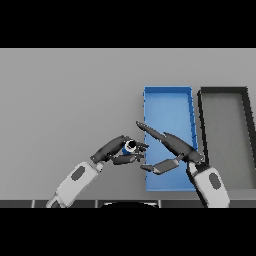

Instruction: Pick up the blue pipe and place it into the blue bin.

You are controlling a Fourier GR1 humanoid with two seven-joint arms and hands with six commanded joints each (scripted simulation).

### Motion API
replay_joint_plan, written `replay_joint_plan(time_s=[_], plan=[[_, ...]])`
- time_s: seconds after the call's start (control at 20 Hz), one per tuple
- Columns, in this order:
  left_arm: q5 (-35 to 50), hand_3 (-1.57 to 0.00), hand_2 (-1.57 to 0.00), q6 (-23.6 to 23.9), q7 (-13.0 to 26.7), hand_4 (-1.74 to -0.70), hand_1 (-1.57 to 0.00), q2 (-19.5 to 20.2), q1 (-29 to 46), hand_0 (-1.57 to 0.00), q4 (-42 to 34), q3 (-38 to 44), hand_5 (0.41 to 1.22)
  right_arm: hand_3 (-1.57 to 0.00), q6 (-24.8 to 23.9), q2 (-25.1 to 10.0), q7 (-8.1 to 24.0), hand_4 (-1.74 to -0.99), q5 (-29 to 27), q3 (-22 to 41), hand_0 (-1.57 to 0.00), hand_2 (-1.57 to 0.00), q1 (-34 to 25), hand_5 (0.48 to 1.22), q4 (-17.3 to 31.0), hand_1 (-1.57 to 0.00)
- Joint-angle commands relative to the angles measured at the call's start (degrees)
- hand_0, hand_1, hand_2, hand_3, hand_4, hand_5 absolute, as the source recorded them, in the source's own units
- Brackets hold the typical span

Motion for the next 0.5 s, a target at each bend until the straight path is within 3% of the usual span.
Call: replay_joint_plan(time_s=[0.0,0.2,0.45], plan=[[0.25,-1.49,-1.57,-0.26,-0.6,-1.74,-1.57,0.31,0.45,-1.57,-0.21,0.12,1.221,0.0,0.53,0.44,0.55,-1.276,-0.29,0.91,0.0,0.0,-0.83,0.527,0.22,0.0],[0.82,-1.53,-1.57,-1.83,-2.03,-1.74,-1.57,-0.31,0.82,-1.57,0.25,-0.4,1.221,0.0,1.46,3.28,3.95,-1.23,-0.18,4.2,0.0,0.0,-5.56,0.532,2.54,0.0],[-0.83,-1.54,-1.57,-1.69,-1.76,-1.74,-1.57,0.5,0.37,-1.57,0.34,-0.29,1.221,0.0,1.97,7.75,5.35,-1.218,0.64,5.93,0.0,0.0,-12.58,0.508,8.16,0.0]])
